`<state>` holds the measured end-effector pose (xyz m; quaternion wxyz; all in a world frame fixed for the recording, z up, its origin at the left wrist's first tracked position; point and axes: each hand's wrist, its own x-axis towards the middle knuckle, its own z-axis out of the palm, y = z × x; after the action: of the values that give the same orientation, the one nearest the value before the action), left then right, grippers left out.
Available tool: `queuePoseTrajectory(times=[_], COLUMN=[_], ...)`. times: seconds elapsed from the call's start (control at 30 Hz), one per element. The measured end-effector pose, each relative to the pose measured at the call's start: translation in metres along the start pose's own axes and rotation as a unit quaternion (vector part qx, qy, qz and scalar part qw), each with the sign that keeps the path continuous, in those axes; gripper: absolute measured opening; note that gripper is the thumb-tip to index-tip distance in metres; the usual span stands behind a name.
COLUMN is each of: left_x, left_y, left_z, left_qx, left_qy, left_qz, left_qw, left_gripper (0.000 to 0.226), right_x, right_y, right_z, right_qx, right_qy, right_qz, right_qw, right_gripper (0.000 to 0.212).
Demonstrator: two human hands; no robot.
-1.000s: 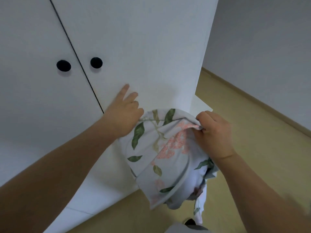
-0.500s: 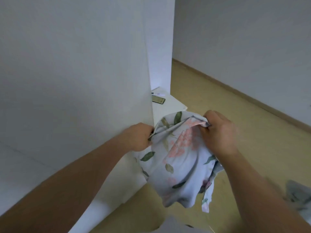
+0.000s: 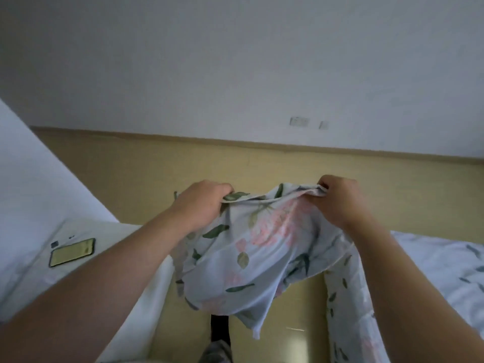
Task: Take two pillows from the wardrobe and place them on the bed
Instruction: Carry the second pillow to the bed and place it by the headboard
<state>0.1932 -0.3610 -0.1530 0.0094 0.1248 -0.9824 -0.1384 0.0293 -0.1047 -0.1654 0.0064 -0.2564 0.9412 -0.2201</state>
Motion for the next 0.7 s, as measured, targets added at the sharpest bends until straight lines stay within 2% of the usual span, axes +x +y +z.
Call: queuePoseTrajectory(times=[0.1, 0.2, 0.3, 0.43, 0.53, 0.63, 0.7], left_x=[0.097, 0.182, 0.259, 0.351, 0.423, 0.497, 0.550], left_y=[-0.004, 0.006, 0.022, 0.061, 0.085, 0.123, 0.146], left_z=[-0.010, -0.025, -0.036, -0.028, -0.014, 0.011, 0.022], left_qx=[-0.020, 0.000, -0.051, 0.027, -0.001, 0.040, 0.052], left_qy=[0.015, -0.032, 0.000, -0.011, 0.046, 0.025, 0.040], left_qz=[0.065, 0.143, 0.200, 0.310, 0.337, 0.386, 0.397], left_qw=[0.998, 0.989, 0.979, 0.950, 0.940, 0.921, 0.916], left_gripper=[0.033, 0.030, 0.030, 0.030, 0.024, 0.021, 0.020], right_x=[0.042, 0.067, 0.089, 0.116, 0.149, 0.201, 0.241], right_y=[0.028, 0.044, 0.058, 0.088, 0.112, 0.157, 0.192], right_z=[-0.018, -0.033, -0.043, -0.049, -0.043, -0.035, -0.034], right_qx=[-0.041, -0.075, -0.100, -0.124, -0.093, -0.011, 0.033], right_qy=[0.023, 0.037, 0.045, 0.061, 0.099, 0.164, 0.190], right_qz=[0.067, 0.156, 0.236, 0.305, 0.348, 0.370, 0.380], right_qw=[0.997, 0.984, 0.966, 0.942, 0.928, 0.914, 0.905], right_gripper=[0.039, 0.039, 0.041, 0.039, 0.041, 0.040, 0.040])
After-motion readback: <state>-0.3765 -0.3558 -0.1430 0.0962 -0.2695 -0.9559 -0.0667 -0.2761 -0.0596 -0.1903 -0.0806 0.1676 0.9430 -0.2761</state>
